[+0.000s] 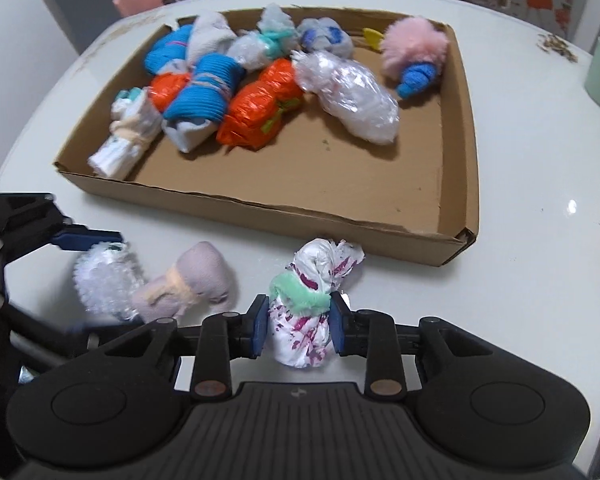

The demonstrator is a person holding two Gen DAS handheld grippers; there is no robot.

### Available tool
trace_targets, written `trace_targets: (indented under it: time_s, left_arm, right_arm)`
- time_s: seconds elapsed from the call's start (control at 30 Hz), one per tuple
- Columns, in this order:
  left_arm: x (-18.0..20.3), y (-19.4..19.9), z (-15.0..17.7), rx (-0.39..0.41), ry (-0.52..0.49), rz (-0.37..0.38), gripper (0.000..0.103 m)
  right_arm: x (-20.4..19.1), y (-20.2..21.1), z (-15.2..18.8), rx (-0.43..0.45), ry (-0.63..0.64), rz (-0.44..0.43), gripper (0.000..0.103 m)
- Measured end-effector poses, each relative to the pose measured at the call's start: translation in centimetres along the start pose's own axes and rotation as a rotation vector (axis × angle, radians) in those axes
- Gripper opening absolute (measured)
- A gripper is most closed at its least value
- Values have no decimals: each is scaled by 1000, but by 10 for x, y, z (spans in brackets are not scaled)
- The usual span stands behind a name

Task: Organize objects
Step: 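Grasp the white bubble-wrap bundle with the left tool while the right tool grasps the white-green patterned bundle, then carry both held bundles over the box and lower them inside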

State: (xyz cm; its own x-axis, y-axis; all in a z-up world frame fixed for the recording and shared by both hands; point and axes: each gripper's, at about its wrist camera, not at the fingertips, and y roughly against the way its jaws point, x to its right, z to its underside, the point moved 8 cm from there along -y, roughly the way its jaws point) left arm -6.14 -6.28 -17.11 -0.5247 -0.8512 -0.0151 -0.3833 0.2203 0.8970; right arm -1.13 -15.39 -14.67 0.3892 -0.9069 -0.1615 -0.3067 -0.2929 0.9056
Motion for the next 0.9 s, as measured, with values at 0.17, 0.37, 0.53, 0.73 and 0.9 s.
trace_targets:
  time_s: [0.17, 0.37, 0.53, 0.73, 0.9]
  left_arm:
    - [1, 1, 0, -7, -12, -10, 64]
    - [-18, 2, -1, -4, 124, -13, 63]
    - [-24, 4, -17, 28, 235, -12, 63]
    - [-11, -7, -20, -9, 236, 5, 64]
    - [19, -4, -10, -70, 110, 28, 64]
  right_arm:
    - [-13, -2, -8, 5, 30, -62, 27]
    - [-26, -12, -1, -43, 128, -99, 26]
    - [-26, -7, -6, -13, 150, -87, 26]
    - [-29, -21, -8, -24, 172, -97, 26]
    - [-34, -10, 9, -65, 234, -118, 26]
